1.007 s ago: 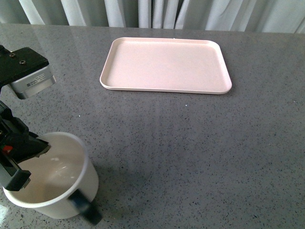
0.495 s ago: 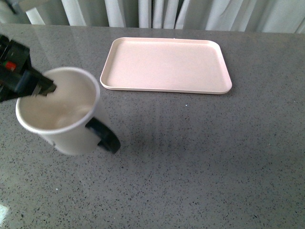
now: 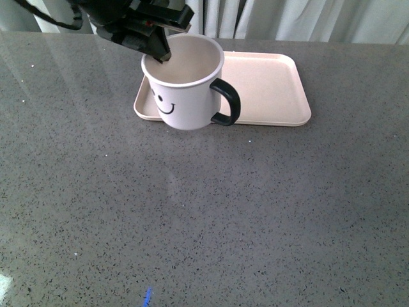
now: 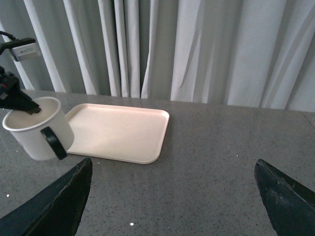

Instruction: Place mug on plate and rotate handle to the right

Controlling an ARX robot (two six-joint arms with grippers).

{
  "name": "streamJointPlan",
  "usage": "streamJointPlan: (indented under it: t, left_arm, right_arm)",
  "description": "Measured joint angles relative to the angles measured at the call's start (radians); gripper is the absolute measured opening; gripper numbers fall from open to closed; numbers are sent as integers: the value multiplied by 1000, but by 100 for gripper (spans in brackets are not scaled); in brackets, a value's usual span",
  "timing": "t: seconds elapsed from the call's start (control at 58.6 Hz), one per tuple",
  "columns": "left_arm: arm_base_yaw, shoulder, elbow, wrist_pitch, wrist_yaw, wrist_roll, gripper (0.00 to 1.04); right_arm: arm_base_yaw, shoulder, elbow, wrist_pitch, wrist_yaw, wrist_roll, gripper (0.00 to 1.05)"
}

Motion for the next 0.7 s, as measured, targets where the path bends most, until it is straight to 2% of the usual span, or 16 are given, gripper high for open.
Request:
streamJointPlan:
  t: [0.393, 0.7]
  left_arm:
    - [-44, 259, 404, -180, 4, -15, 2]
    - [-48, 405, 641, -305, -2, 3, 2]
  right_arm:
    - [0, 0, 0, 0, 0, 0, 96]
    - [0, 0, 0, 0, 0, 0, 96]
